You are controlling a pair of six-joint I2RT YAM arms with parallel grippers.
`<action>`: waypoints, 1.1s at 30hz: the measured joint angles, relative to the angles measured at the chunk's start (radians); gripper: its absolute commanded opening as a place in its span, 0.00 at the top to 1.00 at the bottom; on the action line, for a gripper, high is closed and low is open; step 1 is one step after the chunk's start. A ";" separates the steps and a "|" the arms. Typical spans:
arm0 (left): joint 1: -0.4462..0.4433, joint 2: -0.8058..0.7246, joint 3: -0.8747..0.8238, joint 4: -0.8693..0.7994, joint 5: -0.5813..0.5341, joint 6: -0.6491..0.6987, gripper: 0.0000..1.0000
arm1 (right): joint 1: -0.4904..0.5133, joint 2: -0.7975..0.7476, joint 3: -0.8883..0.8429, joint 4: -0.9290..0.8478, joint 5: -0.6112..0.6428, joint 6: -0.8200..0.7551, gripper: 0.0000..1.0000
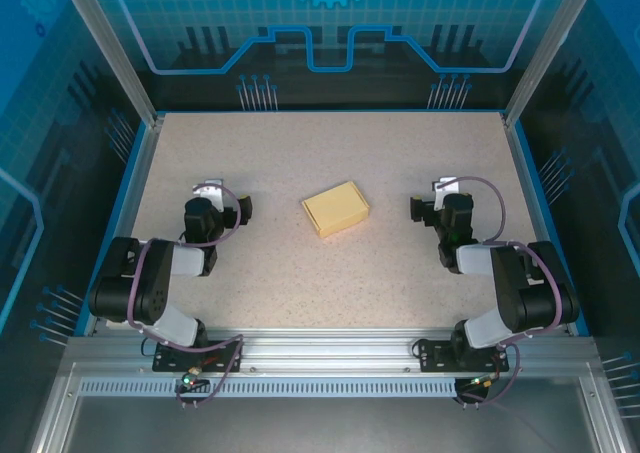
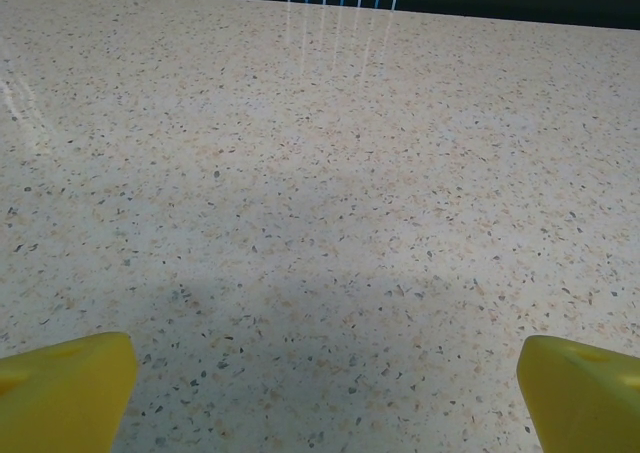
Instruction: Fold the paper box
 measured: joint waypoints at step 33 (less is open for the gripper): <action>0.000 0.000 0.000 0.000 0.000 0.000 0.01 | 0.000 0.000 0.000 0.025 -0.031 0.000 0.00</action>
